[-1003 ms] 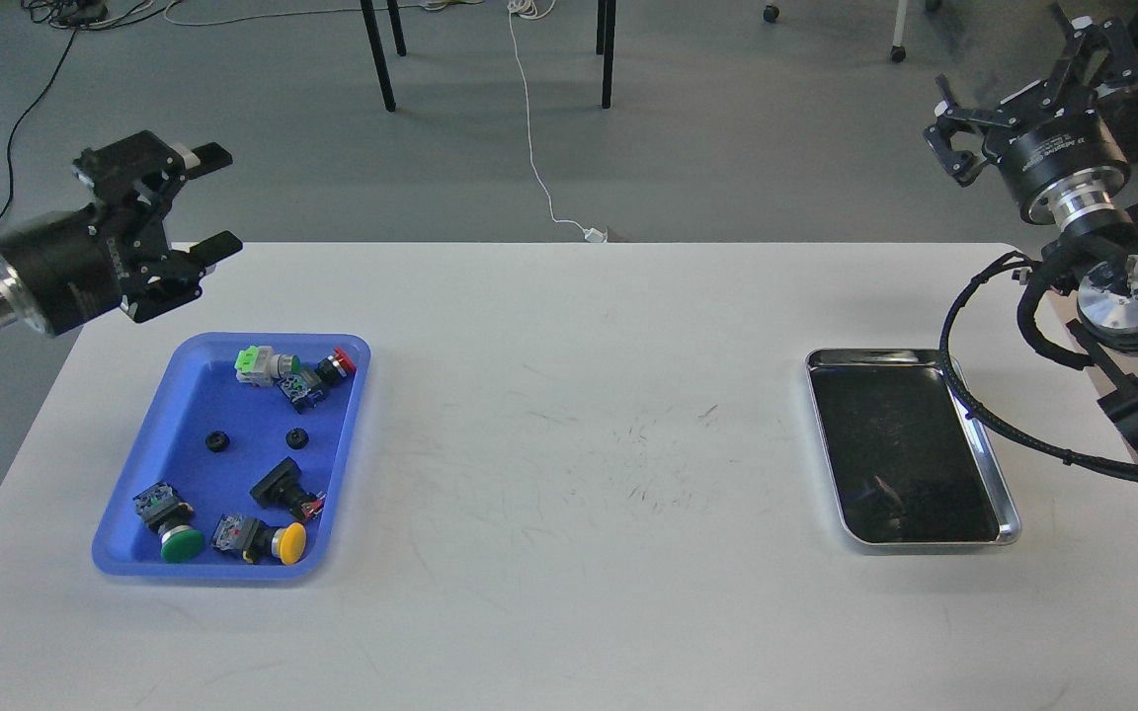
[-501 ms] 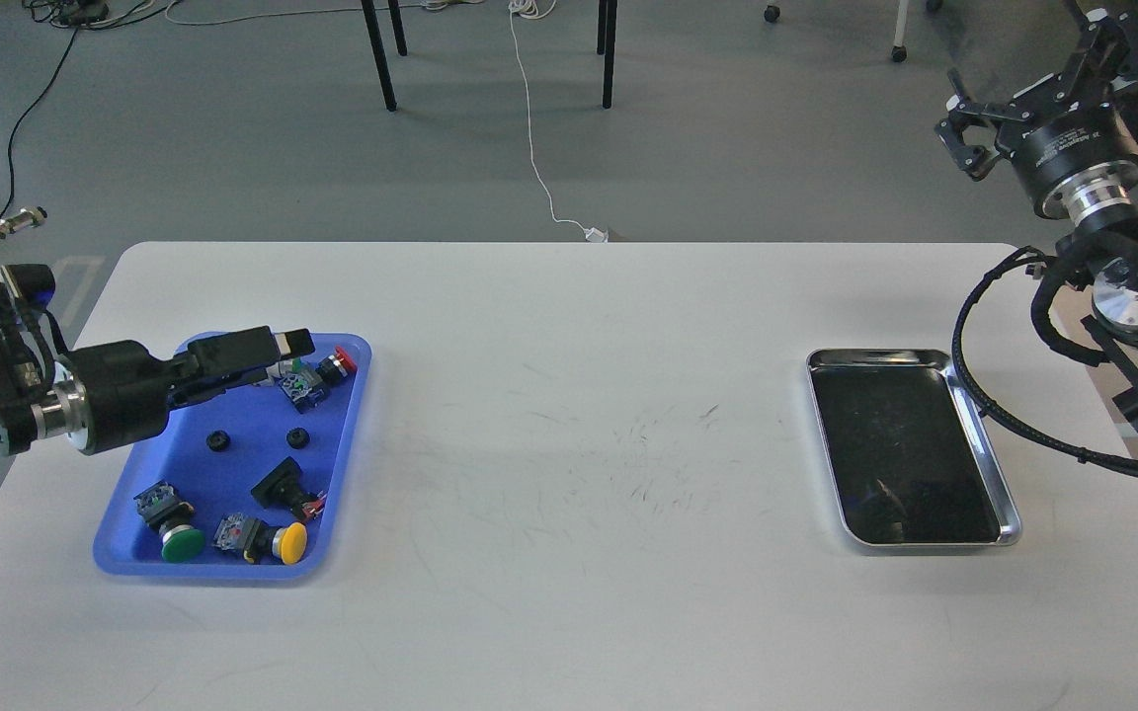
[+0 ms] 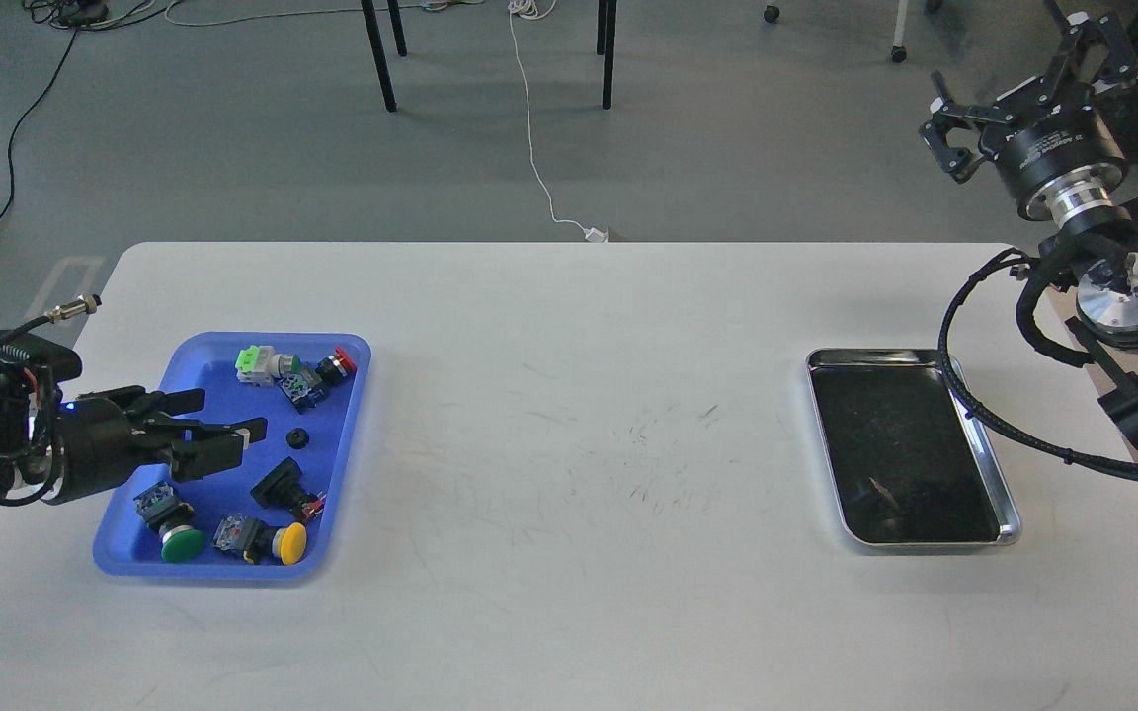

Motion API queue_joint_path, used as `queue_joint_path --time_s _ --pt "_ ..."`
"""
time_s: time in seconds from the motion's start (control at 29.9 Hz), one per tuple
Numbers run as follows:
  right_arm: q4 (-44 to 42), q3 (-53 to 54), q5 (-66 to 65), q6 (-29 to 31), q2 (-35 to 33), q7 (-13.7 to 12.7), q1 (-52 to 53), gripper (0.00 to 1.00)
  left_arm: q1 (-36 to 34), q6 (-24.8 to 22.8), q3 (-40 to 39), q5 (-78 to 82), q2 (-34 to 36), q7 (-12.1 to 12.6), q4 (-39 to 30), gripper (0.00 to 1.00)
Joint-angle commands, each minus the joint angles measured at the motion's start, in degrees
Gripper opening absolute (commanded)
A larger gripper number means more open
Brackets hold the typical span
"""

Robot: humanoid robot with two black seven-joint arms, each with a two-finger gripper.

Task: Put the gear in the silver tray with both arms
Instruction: 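Lower the left gripper into the blue tray and grasp a black gear, then lift the black gear and carry it toward the table center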

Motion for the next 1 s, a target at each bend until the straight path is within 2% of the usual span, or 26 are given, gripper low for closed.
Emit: queue_joint_path --time_s 0.0,0.17,0.33,0.47,0.57,0.7,0.9,0.97 --pt "1.7 1.2 0.1 -0.2 0.0 0.0 0.2 0.99 0.0 2.1 1.8 6.2 -1.9 -0.4 4.3 0.80" --pt "3.5 2.2 0.0 -0.2 -0.8 0.0 0.2 0.99 -0.2 4.5 2.1 12.0 -6.0 -0.4 10.3 0.75" --pt "3.6 2.2 0.1 -0.2 -2.1 0.0 0.2 0.99 -0.4 4.7 2.1 12.0 -9.9 -0.4 16.8 0.71" --pt "3.6 2.2 0.1 -0.1 -2.3 0.0 0.2 0.99 -0.3 4.7 2.1 11.9 -10.9 -1.7 19.5 0.67" --pt "3.6 2.2 0.0 -0.2 -2.3 0.0 0.2 0.99 -0.3 4.8 2.1 11.8 -11.2 -1.9 21.0 0.56" --pt "3.6 2.2 0.1 -0.2 -2.3 0.0 0.2 0.99 -0.3 4.8 2.1 11.5 -11.4 -2.4 21.6 0.31" --pt "3.6 2.1 0.0 -0.4 -2.4 0.0 0.2 0.99 -0.2 4.7 2.2 11.9 -11.5 -3.2 22.0 0.12" --pt "3.6 2.1 0.0 -0.4 -2.5 0.0 0.2 0.99 -0.4 4.7 2.1 11.9 -11.4 -3.2 22.0 0.10"
